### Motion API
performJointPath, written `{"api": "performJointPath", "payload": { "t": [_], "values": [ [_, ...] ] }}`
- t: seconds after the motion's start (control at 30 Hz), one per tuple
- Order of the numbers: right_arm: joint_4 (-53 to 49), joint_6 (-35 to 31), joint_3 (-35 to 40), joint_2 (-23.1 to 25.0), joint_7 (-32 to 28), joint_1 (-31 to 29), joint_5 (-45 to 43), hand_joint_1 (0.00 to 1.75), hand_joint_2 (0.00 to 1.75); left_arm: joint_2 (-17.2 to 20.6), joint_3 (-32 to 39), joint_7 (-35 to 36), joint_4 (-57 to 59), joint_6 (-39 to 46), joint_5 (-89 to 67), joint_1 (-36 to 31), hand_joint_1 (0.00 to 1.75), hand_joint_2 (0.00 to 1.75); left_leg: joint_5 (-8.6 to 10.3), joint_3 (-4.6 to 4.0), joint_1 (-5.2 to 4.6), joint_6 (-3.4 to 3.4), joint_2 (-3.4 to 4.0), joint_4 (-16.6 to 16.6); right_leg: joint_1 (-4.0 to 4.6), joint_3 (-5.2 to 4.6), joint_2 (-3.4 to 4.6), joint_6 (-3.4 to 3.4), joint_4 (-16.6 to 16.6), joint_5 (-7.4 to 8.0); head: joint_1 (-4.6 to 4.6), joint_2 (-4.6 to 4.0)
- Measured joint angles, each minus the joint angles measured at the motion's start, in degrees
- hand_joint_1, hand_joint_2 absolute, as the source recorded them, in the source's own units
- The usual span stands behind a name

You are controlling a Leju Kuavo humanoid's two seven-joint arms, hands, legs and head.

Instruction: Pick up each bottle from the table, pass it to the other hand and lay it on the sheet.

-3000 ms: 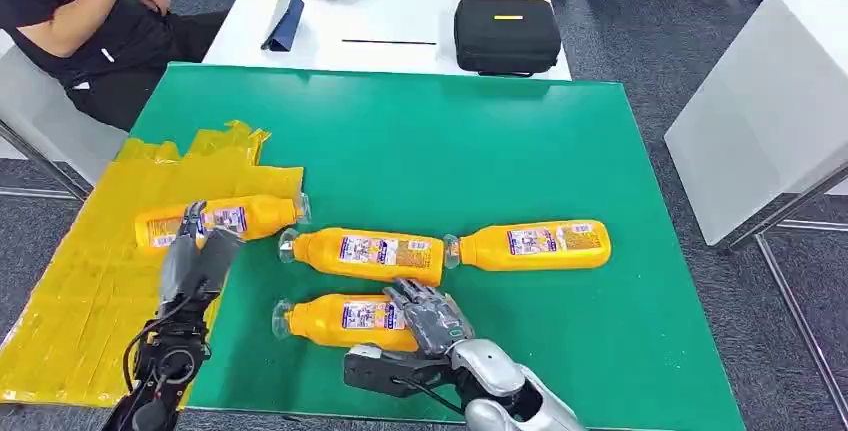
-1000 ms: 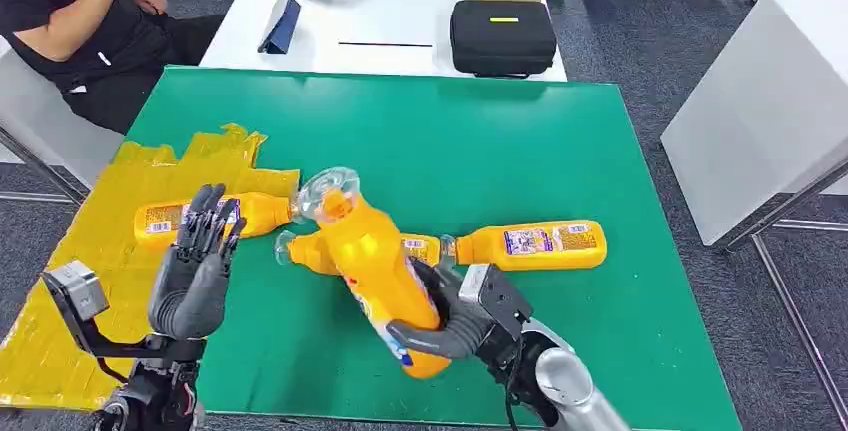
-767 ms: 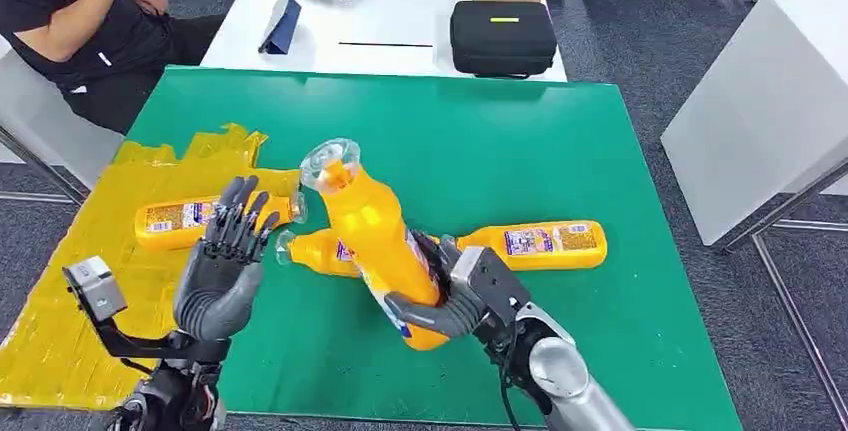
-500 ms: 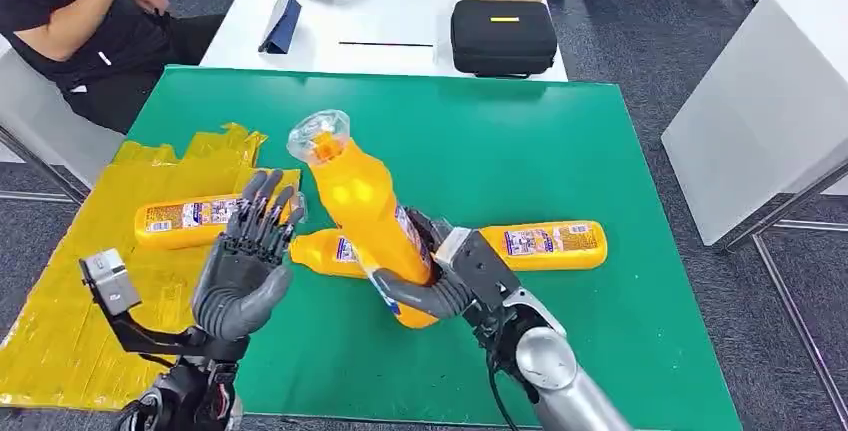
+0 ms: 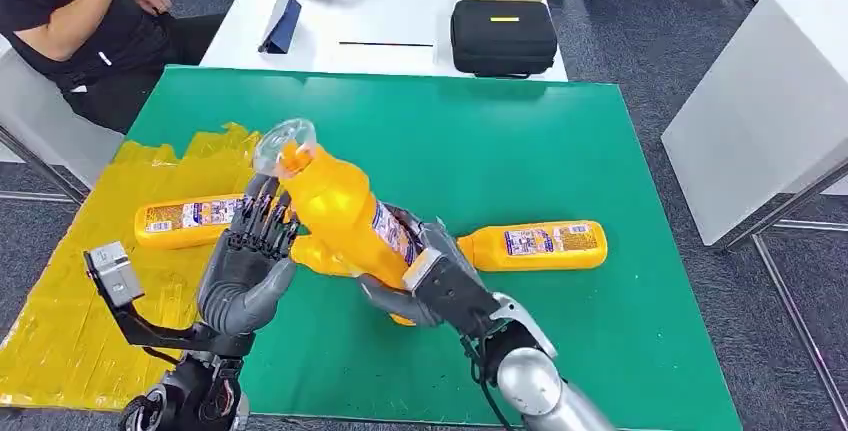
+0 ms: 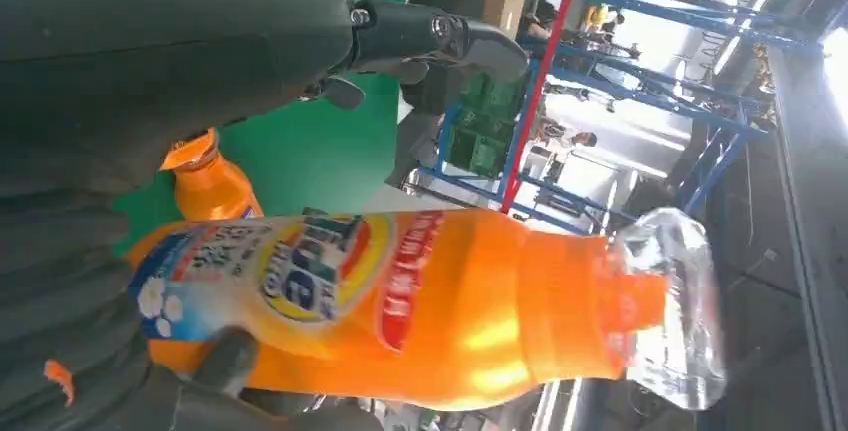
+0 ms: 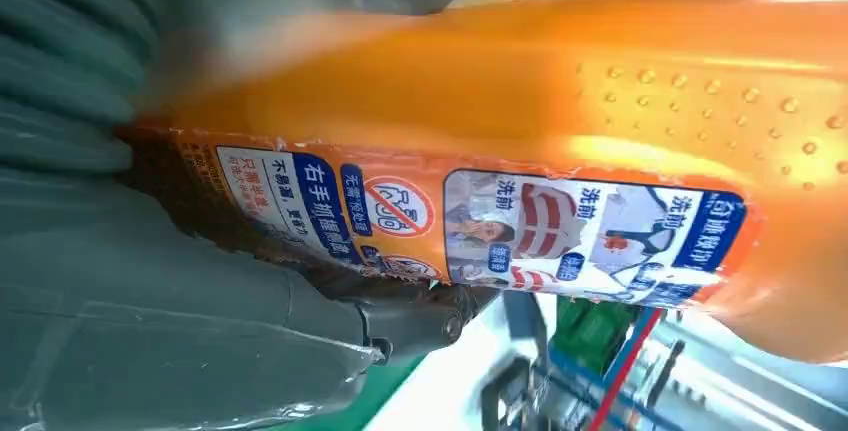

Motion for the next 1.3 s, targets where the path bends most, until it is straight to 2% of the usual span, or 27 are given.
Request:
{"api": "performJointPath", "payload": {
  "t": [0.3, 0.63, 1.1, 1.3],
  "values": [
    [0.3, -4.1, 4.5, 0.1, 1.8, 0.5, 7.8, 1.75, 1.75, -0.2, 0.0, 0.3, 0.0, 1.0, 1.3, -0.9, 0.00, 1.75, 0.00, -0.01, 0.00, 0.00, 0.00, 0.0, 0.00, -0.01, 0.00, -0.01, 0.0, -0.01, 0.00, 0.00],
    [3.8, -7.1, 7.6, 1.5, 4.2, -3.3, 8.4, 1.75, 1.75, -0.4, -2.5, 1.6, -0.5, 1.1, 6.0, -2.8, 0.00, 1.75, 0.01, -0.01, 0.00, 0.00, 0.00, 0.0, 0.00, 0.01, 0.00, 0.00, 0.0, 0.01, -0.02, 0.00],
    [8.2, -8.2, 8.0, 5.8, 7.5, -9.8, 4.3, 1.75, 1.75, -0.5, -3.0, 3.0, 0.0, 2.1, 10.2, -6.0, 0.00, 1.75, 0.04, -0.01, 0.00, -0.03, -0.01, 0.0, 0.00, 0.00, -0.01, 0.00, 0.0, 0.01, 0.00, 0.00],
    [10.1, -8.1, 10.0, 7.1, 8.6, -11.0, 7.6, 1.75, 1.75, -0.5, -2.2, 2.9, 0.4, 3.3, 10.3, -6.3, 0.00, 1.75, 0.04, -0.02, 0.01, -0.03, 0.00, 0.0, 0.00, -0.02, -0.01, 0.00, 0.0, 0.00, 0.00, 0.00]
  ]
}}
